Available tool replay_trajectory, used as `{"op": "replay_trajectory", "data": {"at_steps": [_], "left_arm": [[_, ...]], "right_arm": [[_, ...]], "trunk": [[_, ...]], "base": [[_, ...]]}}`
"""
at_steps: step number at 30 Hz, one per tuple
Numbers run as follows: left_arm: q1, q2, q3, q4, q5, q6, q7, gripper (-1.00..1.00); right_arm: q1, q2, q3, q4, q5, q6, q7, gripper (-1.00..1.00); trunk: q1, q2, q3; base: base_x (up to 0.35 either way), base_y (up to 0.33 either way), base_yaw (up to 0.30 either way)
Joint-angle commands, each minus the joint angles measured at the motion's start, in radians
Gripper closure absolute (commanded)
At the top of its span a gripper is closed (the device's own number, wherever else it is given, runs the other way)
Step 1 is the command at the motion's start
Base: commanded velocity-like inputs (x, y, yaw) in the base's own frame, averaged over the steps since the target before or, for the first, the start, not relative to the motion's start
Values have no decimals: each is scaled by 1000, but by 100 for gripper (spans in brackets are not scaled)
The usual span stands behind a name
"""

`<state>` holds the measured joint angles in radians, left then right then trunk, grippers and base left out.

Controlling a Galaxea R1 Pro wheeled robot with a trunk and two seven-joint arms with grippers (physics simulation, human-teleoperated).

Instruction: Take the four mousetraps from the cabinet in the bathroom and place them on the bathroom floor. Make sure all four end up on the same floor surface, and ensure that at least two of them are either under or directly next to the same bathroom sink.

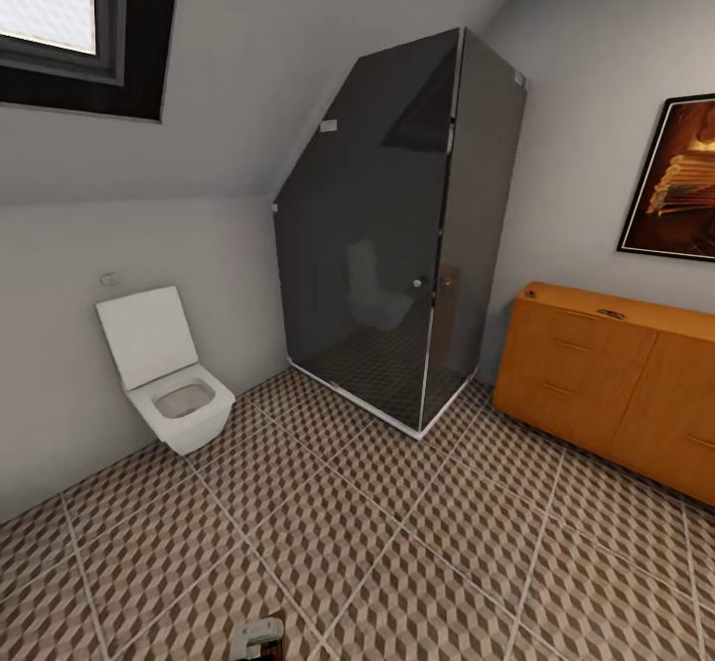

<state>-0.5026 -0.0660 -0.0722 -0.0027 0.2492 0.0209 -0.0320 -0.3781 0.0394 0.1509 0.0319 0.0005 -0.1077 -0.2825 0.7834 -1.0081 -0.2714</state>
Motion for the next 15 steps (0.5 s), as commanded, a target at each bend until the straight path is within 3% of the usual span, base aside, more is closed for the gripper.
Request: {"op": "replay_trajectory", "data": {"at_steps": [1, 10, 15], "left_arm": [[-1, 0, -8, 0, 9, 2, 0, 100], [-1, 0, -8, 0, 9, 2, 0, 100], [-1, 0, -8, 0, 9, 2, 0, 100]], "right_arm": [[-2, 1, 6, 3, -1, -5, -8, 100], [-2, 6, 6, 2, 0, -1, -9, 100], [-2, 2, 6, 2, -1, -2, -11, 100]], "trunk": [[0, -1, -1], [0, -1, -1], [0, -1, -1]], "base": [[0, 0, 5], [0, 0, 4], [0, 0, 166]]}}
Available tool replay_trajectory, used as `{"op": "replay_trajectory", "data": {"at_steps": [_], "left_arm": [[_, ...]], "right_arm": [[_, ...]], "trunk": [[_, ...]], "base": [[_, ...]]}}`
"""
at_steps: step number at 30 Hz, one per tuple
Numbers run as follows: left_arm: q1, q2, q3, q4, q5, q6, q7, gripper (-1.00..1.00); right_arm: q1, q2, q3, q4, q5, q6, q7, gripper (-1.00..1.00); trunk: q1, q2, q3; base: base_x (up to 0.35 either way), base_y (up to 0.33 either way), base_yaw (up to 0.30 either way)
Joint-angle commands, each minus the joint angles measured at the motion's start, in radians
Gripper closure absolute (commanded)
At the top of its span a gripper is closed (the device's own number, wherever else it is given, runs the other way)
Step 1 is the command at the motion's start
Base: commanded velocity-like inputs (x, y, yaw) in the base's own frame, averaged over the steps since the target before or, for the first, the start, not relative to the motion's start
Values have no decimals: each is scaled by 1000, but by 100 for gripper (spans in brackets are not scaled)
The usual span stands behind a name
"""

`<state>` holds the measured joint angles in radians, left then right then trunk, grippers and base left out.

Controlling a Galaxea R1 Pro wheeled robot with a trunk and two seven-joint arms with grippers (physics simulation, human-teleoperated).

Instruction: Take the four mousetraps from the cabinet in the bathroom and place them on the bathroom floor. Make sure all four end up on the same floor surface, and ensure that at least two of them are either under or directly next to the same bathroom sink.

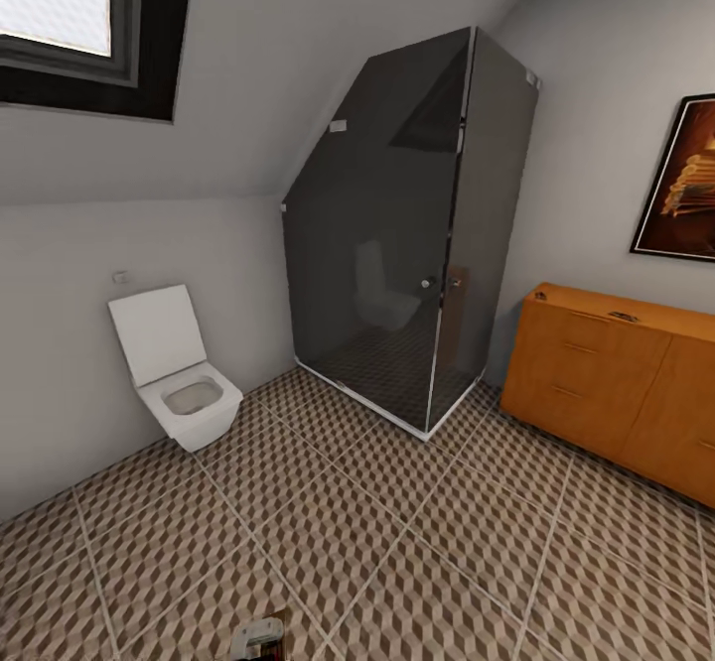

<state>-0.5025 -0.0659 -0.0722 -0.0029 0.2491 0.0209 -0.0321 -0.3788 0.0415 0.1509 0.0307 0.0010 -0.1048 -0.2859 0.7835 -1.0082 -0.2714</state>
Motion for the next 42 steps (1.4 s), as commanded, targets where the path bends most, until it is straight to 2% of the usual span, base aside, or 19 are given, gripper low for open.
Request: {"op": "replay_trajectory", "data": {"at_steps": [1, 42], "left_arm": [[-1, 0, -8, 0, 9, 2, 0, 100], [-1, 0, -8, 0, 10, 2, 1, 100]], "right_arm": [[-1, 0, 6, 3, -2, -5, -9, 100], [-1, 0, 6, 3, -2, -10, -14, 100]], "trunk": [[0, -1, -1], [0, -1, -1]], "base": [[0, 0, 254], [0, 0, 294]]}}
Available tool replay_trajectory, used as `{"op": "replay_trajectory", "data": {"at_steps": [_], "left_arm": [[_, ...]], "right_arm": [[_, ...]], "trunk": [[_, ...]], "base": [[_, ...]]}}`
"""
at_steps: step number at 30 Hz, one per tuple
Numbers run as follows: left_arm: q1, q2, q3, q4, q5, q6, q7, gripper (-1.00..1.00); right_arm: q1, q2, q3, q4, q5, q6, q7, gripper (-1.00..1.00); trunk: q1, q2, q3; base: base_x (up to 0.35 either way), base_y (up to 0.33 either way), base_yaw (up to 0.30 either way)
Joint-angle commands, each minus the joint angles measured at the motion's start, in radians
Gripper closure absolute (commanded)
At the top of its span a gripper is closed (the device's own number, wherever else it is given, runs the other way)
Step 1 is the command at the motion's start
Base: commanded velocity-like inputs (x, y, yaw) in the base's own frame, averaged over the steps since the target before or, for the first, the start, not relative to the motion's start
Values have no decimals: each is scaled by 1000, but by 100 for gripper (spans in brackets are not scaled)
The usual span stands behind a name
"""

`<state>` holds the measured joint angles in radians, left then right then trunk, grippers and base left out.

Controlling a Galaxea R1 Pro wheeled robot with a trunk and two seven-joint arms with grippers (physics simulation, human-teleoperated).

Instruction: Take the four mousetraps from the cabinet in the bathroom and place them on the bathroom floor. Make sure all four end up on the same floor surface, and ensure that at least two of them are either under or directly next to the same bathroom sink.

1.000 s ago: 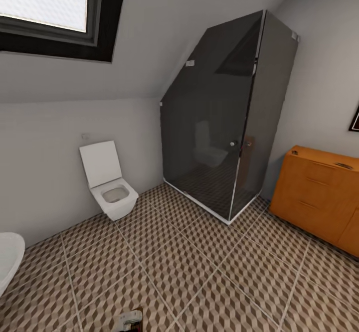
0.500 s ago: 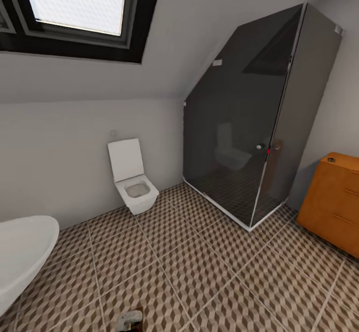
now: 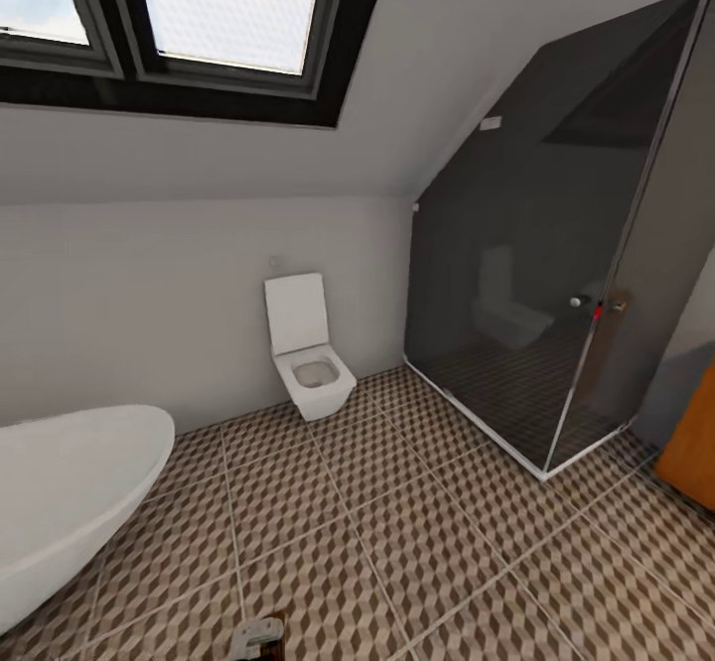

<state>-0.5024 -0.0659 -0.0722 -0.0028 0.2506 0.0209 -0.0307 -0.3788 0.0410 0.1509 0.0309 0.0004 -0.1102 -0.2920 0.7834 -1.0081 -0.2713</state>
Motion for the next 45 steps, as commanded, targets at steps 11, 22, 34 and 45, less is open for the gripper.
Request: {"op": "replay_trajectory", "data": {"at_steps": [11, 22, 34, 45], "left_arm": [[-1, 0, -8, 0, 9, 2, 0, 100], [-1, 0, -8, 0, 8, 2, 0, 100], [-1, 0, -8, 0, 9, 2, 0, 100], [-1, 0, -8, 0, 9, 2, 0, 100]], "right_arm": [[-1, 0, 6, 4, -1, -5, -7, 100], [-1, 0, 6, 4, -1, -6, -7, 100], [-1, 0, 6, 4, -2, -8, -7, 100], [-1, -1, 6, 3, -2, -9, -7, 100]], "trunk": [[0, -1, -1], [0, -1, -1], [0, -1, -1], [0, -1, -1]], "base": [[0, 0, 297], [0, 0, 297], [0, 0, 297], [0, 0, 297]]}}
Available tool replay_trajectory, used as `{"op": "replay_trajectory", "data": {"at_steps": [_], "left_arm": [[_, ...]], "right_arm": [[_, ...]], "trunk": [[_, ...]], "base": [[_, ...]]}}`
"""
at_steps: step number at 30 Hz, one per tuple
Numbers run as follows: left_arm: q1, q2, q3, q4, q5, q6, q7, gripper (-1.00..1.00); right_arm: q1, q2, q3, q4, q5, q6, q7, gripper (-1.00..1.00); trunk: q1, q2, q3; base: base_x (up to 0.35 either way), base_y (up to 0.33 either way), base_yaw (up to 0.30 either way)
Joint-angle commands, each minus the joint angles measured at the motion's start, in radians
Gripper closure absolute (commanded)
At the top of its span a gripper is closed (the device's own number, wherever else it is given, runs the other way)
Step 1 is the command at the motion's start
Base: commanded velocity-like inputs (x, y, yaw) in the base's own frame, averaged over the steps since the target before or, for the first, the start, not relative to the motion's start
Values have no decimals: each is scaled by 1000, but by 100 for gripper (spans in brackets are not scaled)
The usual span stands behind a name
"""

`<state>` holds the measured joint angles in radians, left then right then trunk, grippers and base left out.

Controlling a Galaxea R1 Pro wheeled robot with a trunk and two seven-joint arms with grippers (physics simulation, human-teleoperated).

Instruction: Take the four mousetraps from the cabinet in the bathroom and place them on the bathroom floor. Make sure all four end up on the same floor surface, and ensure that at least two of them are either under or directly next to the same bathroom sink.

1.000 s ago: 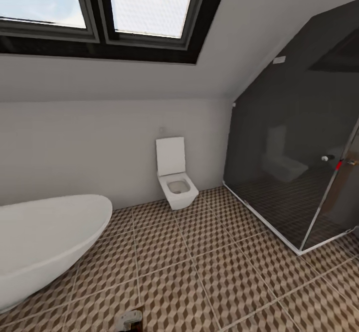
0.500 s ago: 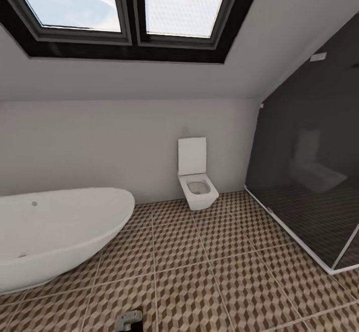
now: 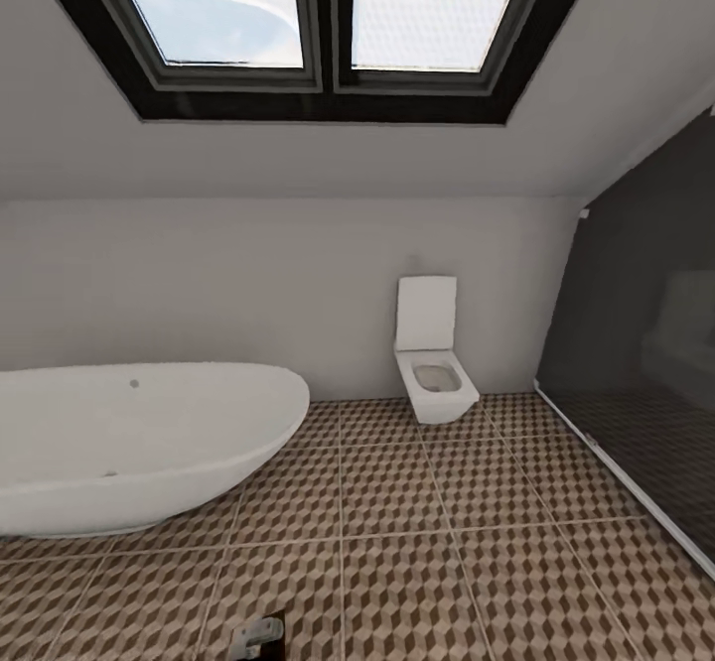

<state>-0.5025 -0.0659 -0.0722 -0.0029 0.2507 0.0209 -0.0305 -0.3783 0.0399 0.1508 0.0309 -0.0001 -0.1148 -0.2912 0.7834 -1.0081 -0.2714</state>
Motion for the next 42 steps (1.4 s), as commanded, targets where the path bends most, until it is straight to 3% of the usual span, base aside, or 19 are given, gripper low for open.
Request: {"op": "replay_trajectory", "data": {"at_steps": [1, 42], "left_arm": [[-1, 0, -8, 0, 9, 2, 0, 100], [-1, 0, -8, 0, 9, 2, 0, 100]], "right_arm": [[-1, 1, 6, 3, -1, -5, -8, 100], [-1, 0, 6, 3, -1, -6, -8, 100]], "trunk": [[0, -1, -1], [0, -1, -1]], "base": [[0, 0, 297], [0, 0, 297]]}}
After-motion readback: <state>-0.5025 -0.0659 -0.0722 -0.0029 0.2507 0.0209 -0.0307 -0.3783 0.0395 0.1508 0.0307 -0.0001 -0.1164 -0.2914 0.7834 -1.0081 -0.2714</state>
